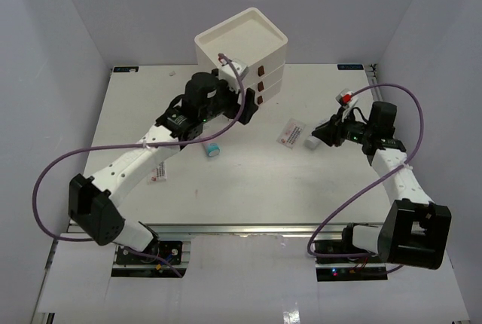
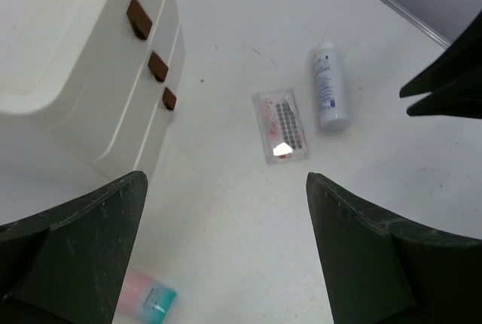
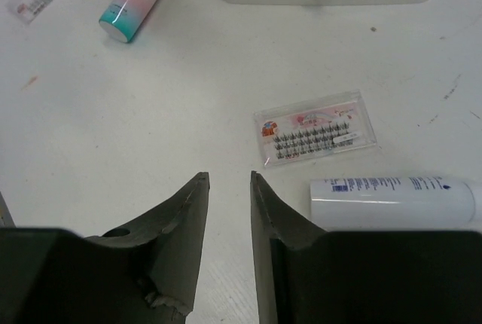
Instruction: Organize the makeup
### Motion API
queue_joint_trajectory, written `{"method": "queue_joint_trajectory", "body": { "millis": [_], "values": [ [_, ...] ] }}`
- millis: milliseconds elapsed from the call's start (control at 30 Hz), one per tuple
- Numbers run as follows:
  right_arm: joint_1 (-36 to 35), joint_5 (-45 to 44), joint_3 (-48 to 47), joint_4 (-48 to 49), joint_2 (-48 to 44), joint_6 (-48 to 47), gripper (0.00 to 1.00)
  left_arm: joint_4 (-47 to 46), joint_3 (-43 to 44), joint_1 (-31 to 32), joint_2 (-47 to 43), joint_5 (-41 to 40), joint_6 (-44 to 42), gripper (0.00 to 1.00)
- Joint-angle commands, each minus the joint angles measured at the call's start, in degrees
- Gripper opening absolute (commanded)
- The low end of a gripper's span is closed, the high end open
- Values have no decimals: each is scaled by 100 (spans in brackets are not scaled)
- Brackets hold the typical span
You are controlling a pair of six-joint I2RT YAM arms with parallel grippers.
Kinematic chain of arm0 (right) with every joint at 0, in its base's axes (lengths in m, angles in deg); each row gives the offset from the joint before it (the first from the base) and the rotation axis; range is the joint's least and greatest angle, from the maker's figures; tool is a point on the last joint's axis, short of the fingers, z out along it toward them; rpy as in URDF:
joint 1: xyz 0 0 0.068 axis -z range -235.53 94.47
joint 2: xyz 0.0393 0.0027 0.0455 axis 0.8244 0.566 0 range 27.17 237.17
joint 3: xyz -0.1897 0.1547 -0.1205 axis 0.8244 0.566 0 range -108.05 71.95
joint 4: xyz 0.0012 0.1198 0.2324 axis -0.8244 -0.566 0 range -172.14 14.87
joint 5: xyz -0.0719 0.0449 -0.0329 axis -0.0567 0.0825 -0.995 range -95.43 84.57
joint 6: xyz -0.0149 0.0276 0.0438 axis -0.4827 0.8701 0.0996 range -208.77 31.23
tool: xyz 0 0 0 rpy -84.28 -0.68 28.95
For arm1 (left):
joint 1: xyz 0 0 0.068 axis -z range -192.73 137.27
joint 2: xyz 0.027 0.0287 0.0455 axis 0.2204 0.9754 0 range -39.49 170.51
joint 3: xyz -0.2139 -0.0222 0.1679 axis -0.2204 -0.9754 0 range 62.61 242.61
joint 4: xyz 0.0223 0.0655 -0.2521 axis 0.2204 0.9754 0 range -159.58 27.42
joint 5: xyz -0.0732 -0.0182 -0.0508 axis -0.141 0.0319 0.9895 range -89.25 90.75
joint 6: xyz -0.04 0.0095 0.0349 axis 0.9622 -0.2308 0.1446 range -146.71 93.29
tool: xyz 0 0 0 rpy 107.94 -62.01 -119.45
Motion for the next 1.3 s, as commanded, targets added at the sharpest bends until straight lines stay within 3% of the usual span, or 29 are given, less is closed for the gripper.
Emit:
{"method": "queue_joint_trajectory", "body": {
  "millis": [0, 33, 167, 300, 400, 633, 967, 1267],
  "values": [
    [-724, -745, -646, -288, 424, -506, 45, -264, -1173, -473, -831, 857, 727, 98],
    [-921, -863, -814, -318, 597, -520, 52, -317, -1386, -555, -932, 927, 791, 98],
    [-1281, -1305, -1721, -517, 1609, -425, 61, -465, -2130, -876, -1373, 1142, 977, 98],
    [-1572, -1636, -2749, -501, 2434, 20, 67, -602, -2497, -1190, -1529, 1223, 1068, 98],
    [-1931, -2467, -3467, -460, 2913, 561, 73, -595, -2501, -1260, -1485, 1380, 1153, 98],
    [-2314, -2814, -3902, 492, 3669, 1557, 78, -562, -2484, -1362, -1501, 1390, 1209, 98],
    [-2462, -3051, -3871, 1831, 4311, 2009, 79, -560, -2500, -1380, -1524, 1323, 1186, 98],
    [-2553, -3099, -4457, 2045, 4864, 2097, 72, -592, -2528, -1421, -1470, 1322, 1177, 98]
  ]
}}
